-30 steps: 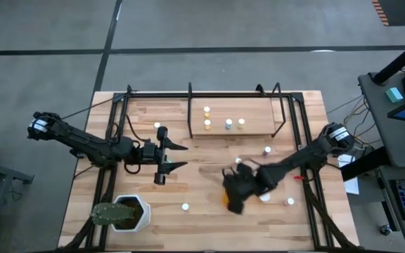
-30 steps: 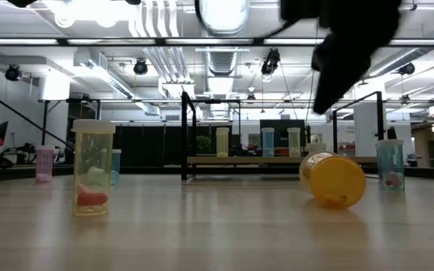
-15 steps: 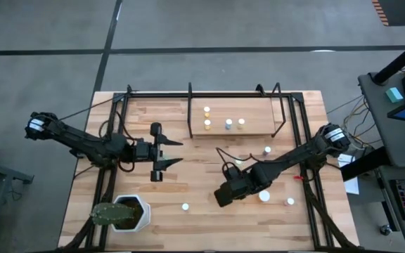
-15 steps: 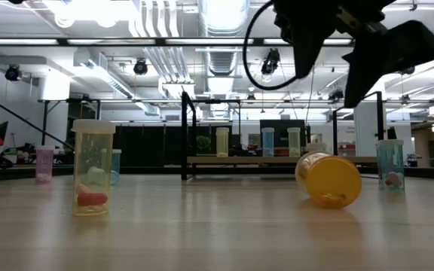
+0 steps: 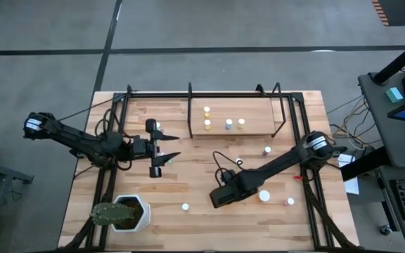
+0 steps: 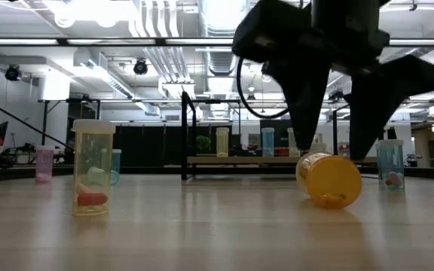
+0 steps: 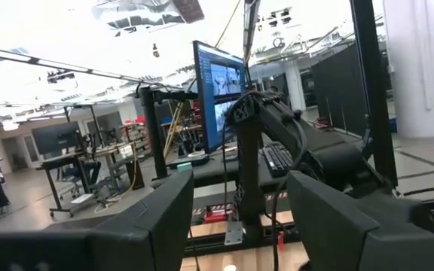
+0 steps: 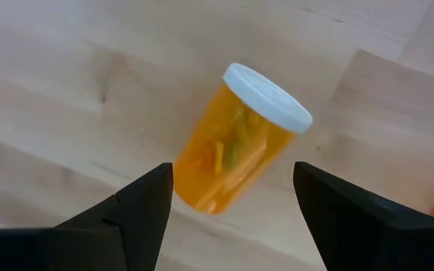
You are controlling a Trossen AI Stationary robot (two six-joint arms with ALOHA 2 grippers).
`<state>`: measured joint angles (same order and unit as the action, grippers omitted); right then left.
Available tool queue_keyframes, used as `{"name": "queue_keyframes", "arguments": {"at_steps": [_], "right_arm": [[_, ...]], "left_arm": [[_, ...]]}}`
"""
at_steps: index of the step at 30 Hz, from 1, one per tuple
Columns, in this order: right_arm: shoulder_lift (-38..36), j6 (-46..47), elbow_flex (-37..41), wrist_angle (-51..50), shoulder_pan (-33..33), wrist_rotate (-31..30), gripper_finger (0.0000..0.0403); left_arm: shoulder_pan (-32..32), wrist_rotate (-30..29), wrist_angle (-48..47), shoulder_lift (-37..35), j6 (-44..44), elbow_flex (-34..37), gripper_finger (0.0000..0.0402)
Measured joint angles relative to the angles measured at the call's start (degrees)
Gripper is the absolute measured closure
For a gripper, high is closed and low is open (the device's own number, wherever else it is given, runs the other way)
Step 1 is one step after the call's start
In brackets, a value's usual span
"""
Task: Pick and place medicine bottles onto shelf by color
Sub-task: Put the orange pill bottle on the shelf
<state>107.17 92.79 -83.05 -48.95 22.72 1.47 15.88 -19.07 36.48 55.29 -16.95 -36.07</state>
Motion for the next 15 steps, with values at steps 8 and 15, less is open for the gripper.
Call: {"name": "queue_keyframes", "arguments": {"at_steps": [8,15], "right_arm": [[3.5,-3.9,0.0,0.1,-0.1,-1.3,0.0144],[3.7,-6.0,0.0,0.2,-0.1,-1.7,0.0194]], "left_arm": [[0.0,0.0,-0.1,0.0,0.0,0.0,0.0203],[0.0,0.0,-1.0,0.0,0.0,0.0,0.0203]]}}
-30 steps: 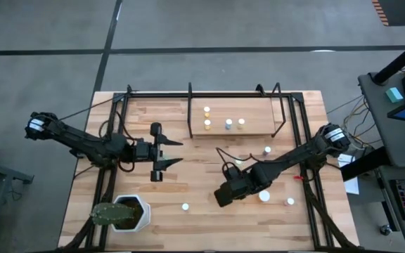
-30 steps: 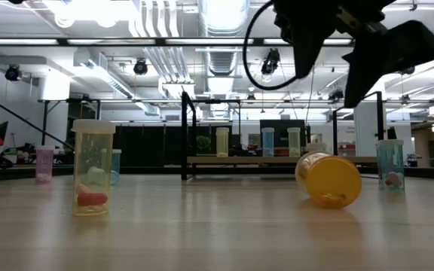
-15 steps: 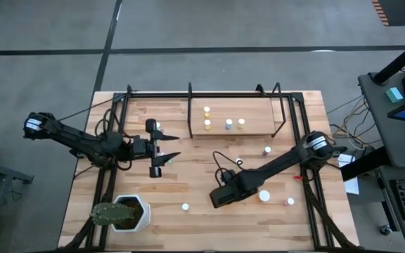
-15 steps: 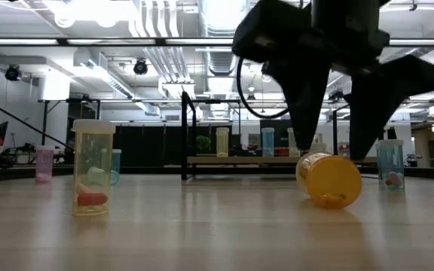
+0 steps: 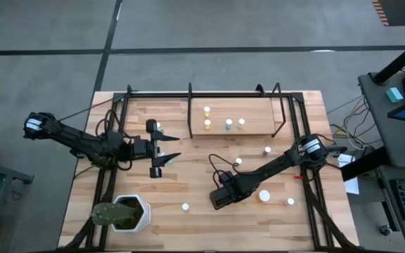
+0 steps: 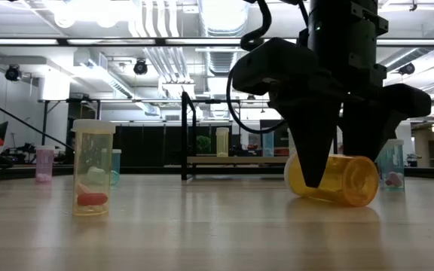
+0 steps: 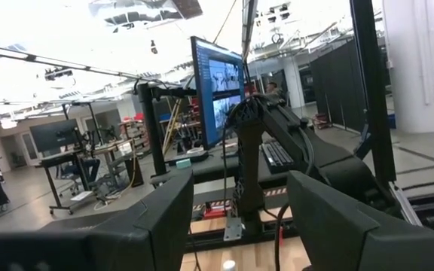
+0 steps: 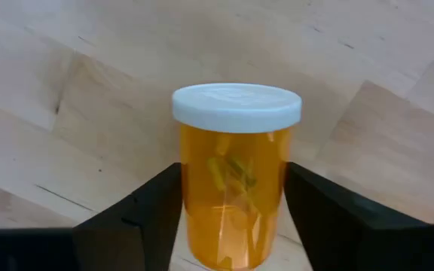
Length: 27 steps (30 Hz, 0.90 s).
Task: Pick and place medicine bottles onto shelf by color
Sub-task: Put the orange pill bottle on the shelf
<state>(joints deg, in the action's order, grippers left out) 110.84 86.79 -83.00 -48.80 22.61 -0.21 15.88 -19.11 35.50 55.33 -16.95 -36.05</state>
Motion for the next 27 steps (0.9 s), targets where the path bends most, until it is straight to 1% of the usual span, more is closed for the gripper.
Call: {"name": "queue_keyframes", "arguments": {"at_steps": [5,9,12,15,17,19,21,23,25,27], "right_arm": [[-1.8,-4.9,0.0,0.0,0.0,-1.6,0.0230],[-6.5,-13.9,0.0,0.3,0.1,-5.4,0.0232],[-11.5,-22.9,0.0,1.2,0.8,-12.9,0.0228],[-16.1,-33.5,0.7,4.0,2.1,-24.1,0.0227],[-19.0,-41.3,2.3,7.9,2.7,-30.2,0.0227],[-22.1,-49.1,5.3,13.9,3.0,-33.6,0.0227],[-25.5,-57.5,10.1,23.4,3.0,-34.5,0.0227],[-28.5,-66.3,16.2,37.4,3.0,-34.5,0.0227],[-30.3,-74.8,22.2,52.9,2.6,-34.0,0.0227],[-31.4,-81.6,27.5,65.7,2.1,-33.1,0.0227]], "left_arm": [[0.0,0.0,-0.6,0.0,0.0,0.0,0.0203],[0.0,0.0,-0.6,0.0,0.1,0.0,0.0203],[0.0,1.7,-1.4,0.0,0.6,0.0,0.0203],[0.0,6.4,-3.0,0.0,2.8,0.0,0.0203],[0.0,10.4,-4.3,0.0,3.1,0.0,0.0203],[0.1,13.0,-5.2,0.0,4.2,0.1,0.0203],[0.1,14.1,-5.3,0.0,6.2,0.1,0.0203],[0.0,14.2,-5.1,0.0,7.3,0.1,0.0203],[0.0,14.2,-4.3,0.9,7.6,0.1,0.0203],[0.0,14.3,-4.1,1.7,7.6,0.1,0.0203]]}}
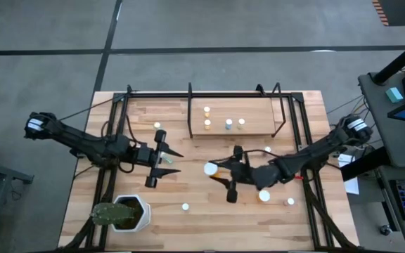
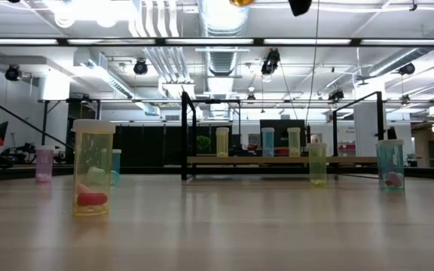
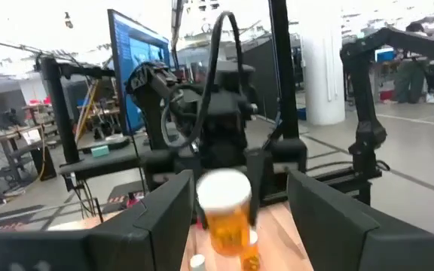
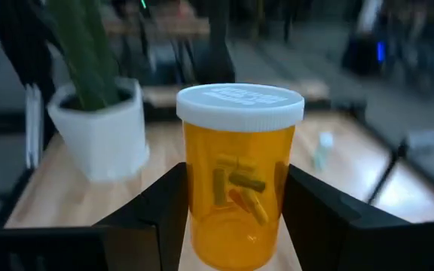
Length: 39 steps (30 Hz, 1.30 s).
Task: Pick and place medicine bottles onto shelf by color
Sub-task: Put the orange pill bottle on the shelf
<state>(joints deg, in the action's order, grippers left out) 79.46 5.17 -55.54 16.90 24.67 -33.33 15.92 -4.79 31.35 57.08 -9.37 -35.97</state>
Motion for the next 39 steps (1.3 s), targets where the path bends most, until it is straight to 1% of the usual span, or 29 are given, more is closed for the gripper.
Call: {"name": "queue_keyframes", "arguments": {"at_steps": [1,3,6,8,12,16,19,23,28,39], "right_arm": [[-0.6,-2.1,2.1,5.3,-0.3,0.4,0.0227],[-1.5,-4.1,5.1,12.7,-1.0,0.4,0.0227],[-2.3,-5.5,8.0,19.6,-1.5,0.3,0.0227],[-2.4,-6.4,8.9,21.4,-1.6,0.6,0.0227],[-2.6,-6.6,8.6,21.9,-1.6,0.7,0.0227],[-2.5,-6.7,7.8,22.0,-1.6,0.8,0.0227],[-2.5,-7.0,7.7,21.9,-1.6,0.8,0.0227],[-2.5,-6.8,7.7,21.4,-1.6,0.8,0.0227],[-2.5,-6.7,7.8,21.1,-1.6,0.8,0.0227],[-2.5,-6.2,7.8,21.1,-1.6,0.8,0.0227]], "left_arm": [[0.0,0.0,0.2,0.6,0.0,0.0,0.0203],[0.0,0.0,0.4,1.9,0.1,0.0,0.0199],[0.0,-0.3,2.6,5.5,2.4,0.0,0.0178],[0.0,-1.7,5.2,8.8,2.9,-0.4,0.0154],[-0.8,-1.9,9.4,16.2,3.0,-2.3,0.0109],[-2.1,-2.9,16.7,24.7,5.5,-4.2,0.0099],[-3.1,-3.4,22.5,28.8,7.8,-5.6,0.0098],[-3.3,-1.7,24.8,31.2,8.5,-6.7,0.0104],[-3.6,-1.5,25.5,31.5,8.7,-7.6,0.0127],[-4.0,-1.7,25.1,31.8,9.0,-7.6,0.0203]]}}
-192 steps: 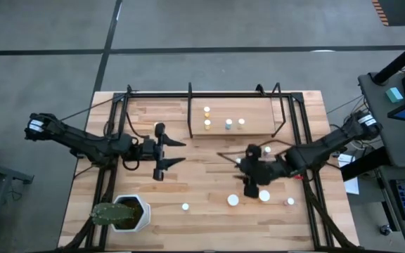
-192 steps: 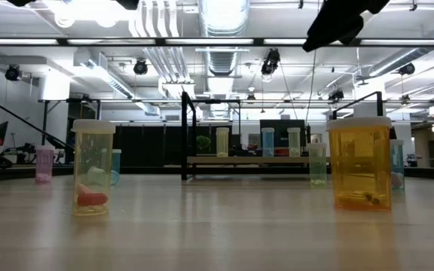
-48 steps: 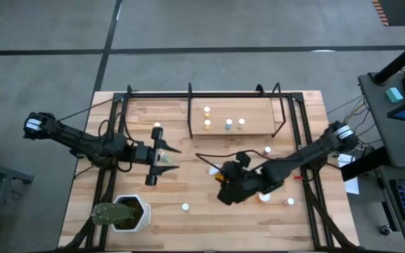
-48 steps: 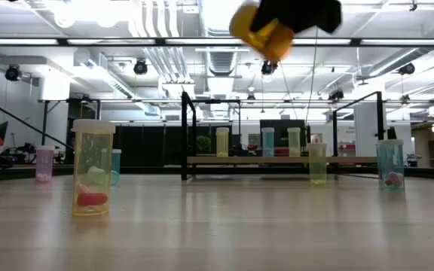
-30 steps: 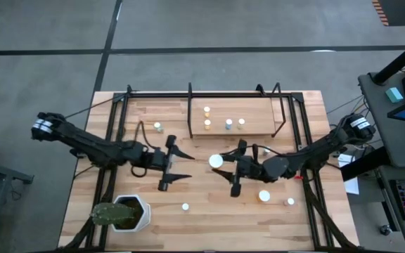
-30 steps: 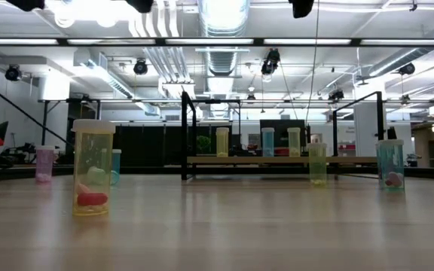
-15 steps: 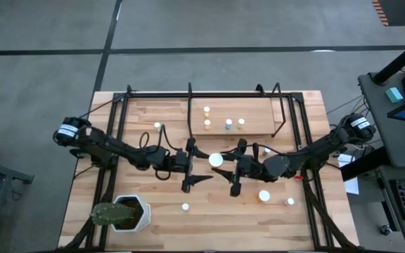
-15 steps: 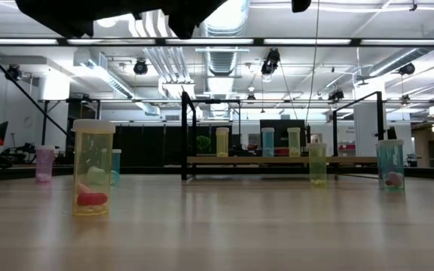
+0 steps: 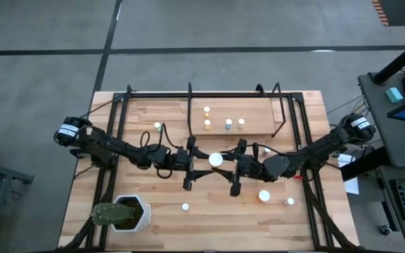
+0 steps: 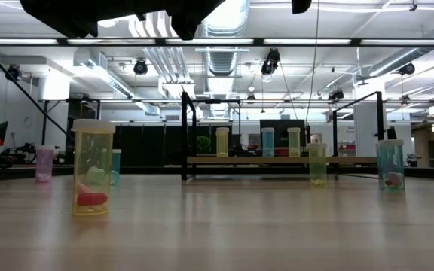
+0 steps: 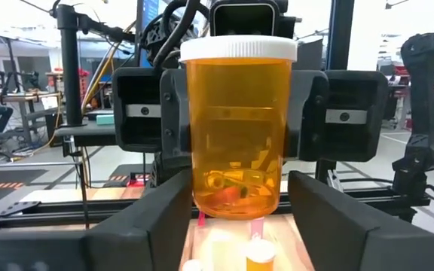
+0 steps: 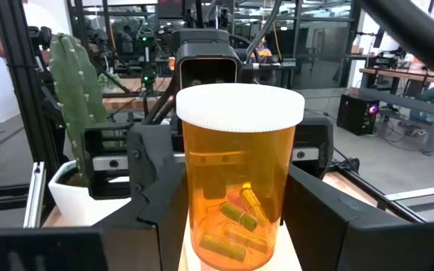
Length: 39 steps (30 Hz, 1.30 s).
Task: Pick and place medicine bottles onto shelf by color
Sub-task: Put the orange pill bottle on the shelf
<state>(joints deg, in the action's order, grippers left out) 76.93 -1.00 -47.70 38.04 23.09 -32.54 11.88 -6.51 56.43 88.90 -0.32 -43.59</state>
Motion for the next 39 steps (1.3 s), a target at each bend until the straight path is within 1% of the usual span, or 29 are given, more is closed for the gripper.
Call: {"name": "queue_keyframes", "arguments": {"at_steps": [6,9,12,20,24,39], "right_arm": [[0.0,0.0,0.0,0.0,0.0,0.0,0.0227],[0.0,0.0,0.0,0.0,0.0,0.0,0.0227],[0.0,0.2,0.0,-0.2,0.0,0.0,0.0220],[0.0,1.4,0.0,-2.4,0.0,0.0,0.0164],[0.0,1.2,0.0,-3.0,0.0,0.0,0.0145],[-2.7,2.5,0.1,-8.7,0.0,-0.1,0.0144]], "left_arm": [[-0.1,0.0,0.0,0.0,0.0,0.0,0.0247],[-0.2,0.0,0.0,0.0,0.0,0.1,0.0259],[-0.2,0.0,0.0,0.0,0.0,0.1,0.0262],[-0.3,0.0,-0.1,0.0,-0.2,0.1,0.0266],[-0.3,0.1,-0.1,0.0,-0.4,0.3,0.0270],[-0.3,-0.3,-0.5,-0.1,-1.9,2.0,0.0268]]}}
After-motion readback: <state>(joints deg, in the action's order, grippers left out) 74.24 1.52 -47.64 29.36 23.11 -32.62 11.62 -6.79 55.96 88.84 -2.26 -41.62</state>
